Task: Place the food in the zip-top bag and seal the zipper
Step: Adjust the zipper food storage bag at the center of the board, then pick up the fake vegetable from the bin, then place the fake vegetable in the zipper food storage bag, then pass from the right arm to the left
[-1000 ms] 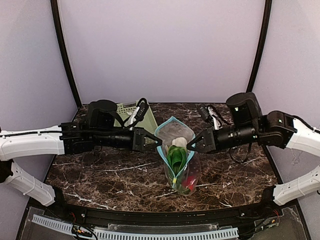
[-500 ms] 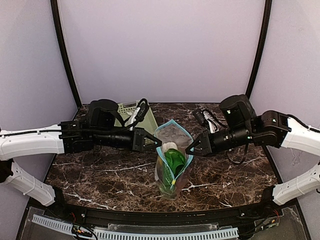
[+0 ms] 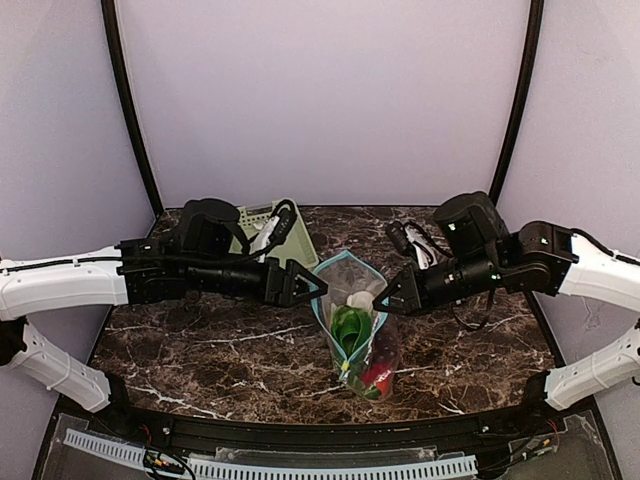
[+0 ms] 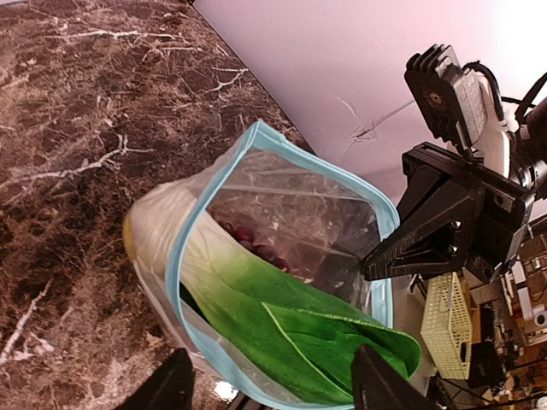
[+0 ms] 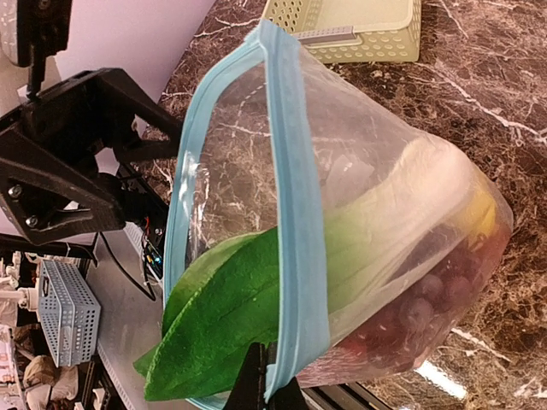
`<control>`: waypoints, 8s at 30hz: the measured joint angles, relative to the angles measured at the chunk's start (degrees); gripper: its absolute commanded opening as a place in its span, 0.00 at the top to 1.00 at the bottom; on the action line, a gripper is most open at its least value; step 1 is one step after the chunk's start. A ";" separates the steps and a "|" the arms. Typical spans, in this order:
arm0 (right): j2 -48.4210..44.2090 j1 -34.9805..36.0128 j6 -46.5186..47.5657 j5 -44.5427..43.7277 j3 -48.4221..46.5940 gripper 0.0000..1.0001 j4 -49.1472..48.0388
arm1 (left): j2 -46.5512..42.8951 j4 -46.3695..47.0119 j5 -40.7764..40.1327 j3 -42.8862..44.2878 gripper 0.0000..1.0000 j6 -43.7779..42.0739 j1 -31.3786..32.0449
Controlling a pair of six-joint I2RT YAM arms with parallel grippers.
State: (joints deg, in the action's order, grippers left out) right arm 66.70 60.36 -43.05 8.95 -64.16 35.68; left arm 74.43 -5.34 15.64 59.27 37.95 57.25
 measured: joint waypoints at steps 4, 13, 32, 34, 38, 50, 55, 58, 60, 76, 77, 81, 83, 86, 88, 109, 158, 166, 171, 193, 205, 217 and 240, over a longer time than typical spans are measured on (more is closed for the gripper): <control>0.42 0.02 0.33 -0.02 0.00 1.00 0.63 | -1.29 -3.48 -2.56 1.36 0.17 -1.36 -0.96; 0.66 0.02 0.79 0.00 0.00 1.00 0.57 | -2.60 -9.70 -2.62 5.51 0.16 -4.15 -16.33; 2.56 0.02 1.42 0.04 -0.85 1.00 -0.07 | 39.23 -8.83 -9.99 31.54 0.42 -9.88 -35.45; 3.15 0.02 1.62 0.20 -1.20 1.00 -0.13 | 42.75 -8.83 -10.16 34.71 0.42 -10.05 -36.24; 4.48 0.02 2.01 0.48 -1.99 1.00 -0.37 | 48.50 -8.94 -10.54 38.86 0.42 -10.40 -37.62; 6.54 0.02 2.12 1.97 -2.84 1.00 -1.01 | 56.65 -8.41 -8.46 45.51 0.53 -10.43 -39.58; 6.93 0.02 2.12 2.60 -2.84 1.00 -1.03 | 59.10 -7.32 -6.86 47.32 0.56 -10.10 -39.98; 7.37 0.02 2.14 2.91 -2.95 1.00 -1.09 | 60.43 -7.19 -6.36 47.84 0.57 -9.55 -40.22; 7.50 0.02 2.14 2.99 -2.99 1.00 -1.16 | 61.18 -7.08 -6.03 48.50 0.58 -9.18 -40.28; 8.48 0.00 2.16 3.08 -3.34 1.00 -1.40 | 62.34 -5.92 -4.85 50.95 0.93 -7.10 -40.63; 8.55 0.00 2.21 3.08 -3.34 1.00 -1.42 | 62.42 -5.90 -4.74 51.30 0.95 -7.13 -40.74; 9.07 -0.04 2.29 3.15 -3.48 1.00 -1.44 | 62.49 -5.84 -3.69 52.02 0.99 -6.75 -41.03; 9.29 -0.09 2.34 3.17 -3.50 1.00 -1.44 | 62.49 -5.53 -2.84 52.09 0.99 -6.67 -41.03; 9.38 -0.11 2.43 3.23 -3.56 1.00 -1.46 | 62.49 -5.31 -1.64 52.06 0.99 -6.67 -41.03; 9.44 -0.13 2.51 3.28 -3.56 1.00 -1.46 | 62.38 -4.39 -0.63 51.63 0.99 -6.64 -41.03; 9.64 -0.26 2.64 2.51 -4.20 1.00 -1.44 | 29.42 7.43 6.43 21.97 0.99 -9.07 -40.48; -1.60 -0.48 1.79 -1.27 1.95 1.00 -1.73 | 4.90 9.01 -6.71 1.68 0.99 -2.71 6.86; -1.68 -0.48 1.77 -1.29 2.99 1.00 -1.66 | 10.75 4.70 -5.51 6.99 0.99 -2.69 7.80; -1.73 -0.48 1.46 -1.27 3.67 1.00 -1.81 | 14.12 2.84 -5.25 10.93 0.99 -2.80 7.89; -2.45 -0.50 0.39 -1.73 4.48 1.00 -2.89 | 20.65 -2.36 -12.68 17.64 0.60 -4.22 7.78; -3.78 -0.50 -1.18 -4.92 5.22 1.00 -3.13 | 17.79 -2.54 -8.79 17.62 0.31 -8.52 7.89; -6.58 -0.50 -4.22 -11.04 6.86 1.00 -4.66 | 0.39 -5.60 -5.35 11.98 0.28 -10.43 7.91; -4.39 -0.50 -4.46 -14.01 6.71 1.00 -7.34 | 2.78 -9.11 0.46 0.66 0.32 -8.48 11.91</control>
State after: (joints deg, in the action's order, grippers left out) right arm 62.30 59.86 -47.51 -5.06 -57.45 28.34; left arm 77.21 -14.46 16.10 59.92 29.47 69.17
